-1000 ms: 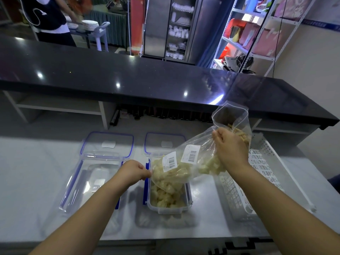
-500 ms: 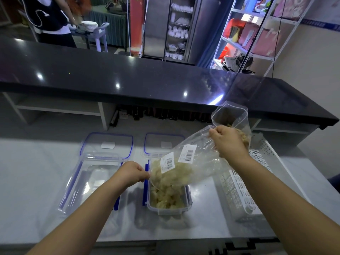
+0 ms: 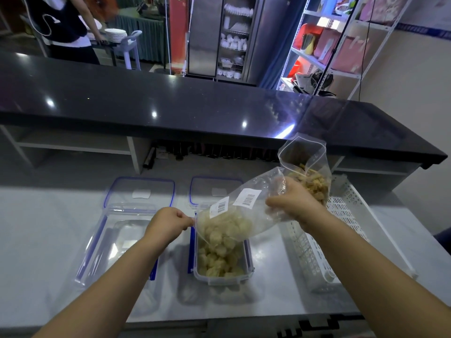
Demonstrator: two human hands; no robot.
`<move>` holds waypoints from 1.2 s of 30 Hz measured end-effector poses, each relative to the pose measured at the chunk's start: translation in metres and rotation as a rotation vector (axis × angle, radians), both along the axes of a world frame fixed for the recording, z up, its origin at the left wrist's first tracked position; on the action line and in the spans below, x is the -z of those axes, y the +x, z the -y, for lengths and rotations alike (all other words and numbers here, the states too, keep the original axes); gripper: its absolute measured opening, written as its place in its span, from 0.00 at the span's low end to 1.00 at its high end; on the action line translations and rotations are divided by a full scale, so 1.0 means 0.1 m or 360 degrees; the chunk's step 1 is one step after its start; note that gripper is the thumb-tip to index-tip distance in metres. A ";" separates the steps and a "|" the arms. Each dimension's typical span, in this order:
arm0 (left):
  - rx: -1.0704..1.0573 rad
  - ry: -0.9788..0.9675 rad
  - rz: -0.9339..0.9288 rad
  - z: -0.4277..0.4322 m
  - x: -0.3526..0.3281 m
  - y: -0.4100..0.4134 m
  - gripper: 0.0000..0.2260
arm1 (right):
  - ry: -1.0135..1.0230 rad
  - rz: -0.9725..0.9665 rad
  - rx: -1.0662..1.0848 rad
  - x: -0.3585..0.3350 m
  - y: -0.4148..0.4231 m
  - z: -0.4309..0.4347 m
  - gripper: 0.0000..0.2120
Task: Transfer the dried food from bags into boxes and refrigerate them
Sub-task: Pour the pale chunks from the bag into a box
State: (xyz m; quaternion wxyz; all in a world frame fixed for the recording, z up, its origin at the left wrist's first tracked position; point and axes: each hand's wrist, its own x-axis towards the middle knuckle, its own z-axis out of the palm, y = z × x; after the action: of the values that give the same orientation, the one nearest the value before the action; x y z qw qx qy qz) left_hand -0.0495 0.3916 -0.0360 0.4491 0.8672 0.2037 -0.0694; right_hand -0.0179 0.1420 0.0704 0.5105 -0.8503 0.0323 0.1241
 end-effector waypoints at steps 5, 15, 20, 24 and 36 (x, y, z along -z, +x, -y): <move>-0.0030 0.0137 0.0116 0.01 -0.03 -0.03 0.08 | -0.0285 0.0185 0.0064 0.17 0.05 0.03 0.29; 0.0680 0.0375 0.0523 0.39 0.07 -0.11 0.23 | -0.0641 0.0559 -0.0350 0.62 -0.27 -0.22 0.36; 0.0681 0.0365 0.0481 0.42 0.17 -0.09 0.23 | -0.0585 0.0672 -0.0544 0.79 -0.35 -0.28 0.28; 0.0734 0.0357 0.0433 0.40 0.20 -0.09 0.24 | -0.0935 0.0463 -0.0656 0.95 -0.28 -0.28 0.38; 0.0477 -0.0401 0.0352 0.43 0.55 -0.33 0.40 | -0.0810 0.0522 -0.0563 1.18 -0.33 -0.26 0.27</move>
State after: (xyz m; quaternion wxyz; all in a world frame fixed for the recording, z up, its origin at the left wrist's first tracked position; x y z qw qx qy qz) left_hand -0.0829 0.3483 -0.0911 0.5583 0.8271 0.0118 -0.0646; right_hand -0.0514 0.1678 -0.0477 0.2512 -0.9513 -0.1680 0.0604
